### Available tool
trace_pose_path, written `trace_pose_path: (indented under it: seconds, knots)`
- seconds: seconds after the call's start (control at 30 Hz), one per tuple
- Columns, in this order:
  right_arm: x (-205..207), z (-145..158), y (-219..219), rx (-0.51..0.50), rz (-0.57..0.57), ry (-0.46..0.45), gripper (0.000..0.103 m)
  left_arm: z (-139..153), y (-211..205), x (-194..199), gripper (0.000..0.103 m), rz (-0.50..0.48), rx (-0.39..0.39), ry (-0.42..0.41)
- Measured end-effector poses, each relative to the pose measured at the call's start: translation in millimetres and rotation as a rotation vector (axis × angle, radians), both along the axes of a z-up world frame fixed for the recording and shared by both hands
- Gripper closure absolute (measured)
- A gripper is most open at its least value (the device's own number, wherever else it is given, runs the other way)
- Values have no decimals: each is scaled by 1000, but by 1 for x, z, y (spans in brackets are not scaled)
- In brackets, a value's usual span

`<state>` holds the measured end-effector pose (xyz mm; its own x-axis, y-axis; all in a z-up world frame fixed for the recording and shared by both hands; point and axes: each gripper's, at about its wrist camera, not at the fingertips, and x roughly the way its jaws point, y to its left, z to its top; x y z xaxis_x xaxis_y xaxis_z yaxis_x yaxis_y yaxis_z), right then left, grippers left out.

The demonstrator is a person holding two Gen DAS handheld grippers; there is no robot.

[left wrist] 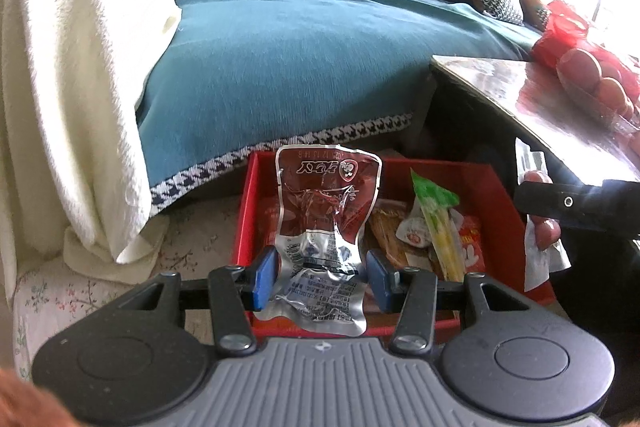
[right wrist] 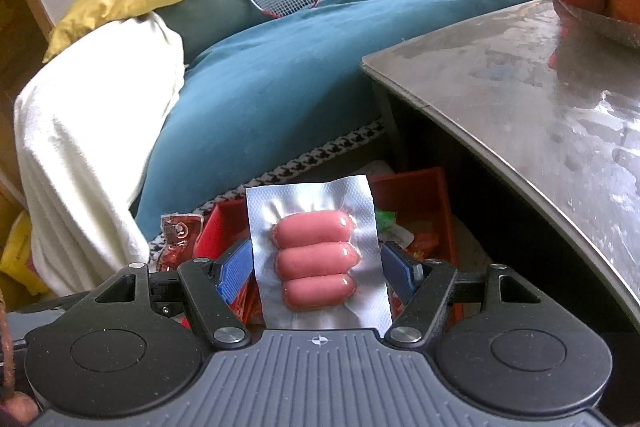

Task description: Organize snacks

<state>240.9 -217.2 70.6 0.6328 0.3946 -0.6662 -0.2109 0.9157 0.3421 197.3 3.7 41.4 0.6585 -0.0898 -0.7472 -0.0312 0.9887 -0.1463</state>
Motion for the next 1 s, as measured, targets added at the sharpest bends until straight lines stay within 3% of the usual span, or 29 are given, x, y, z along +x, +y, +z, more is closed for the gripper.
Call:
trace_pose_path:
  seconds: [1.0]
  knots:
    - [49, -28, 1, -61, -50, 57, 27, -23, -4, 50, 62, 23, 29, 32]
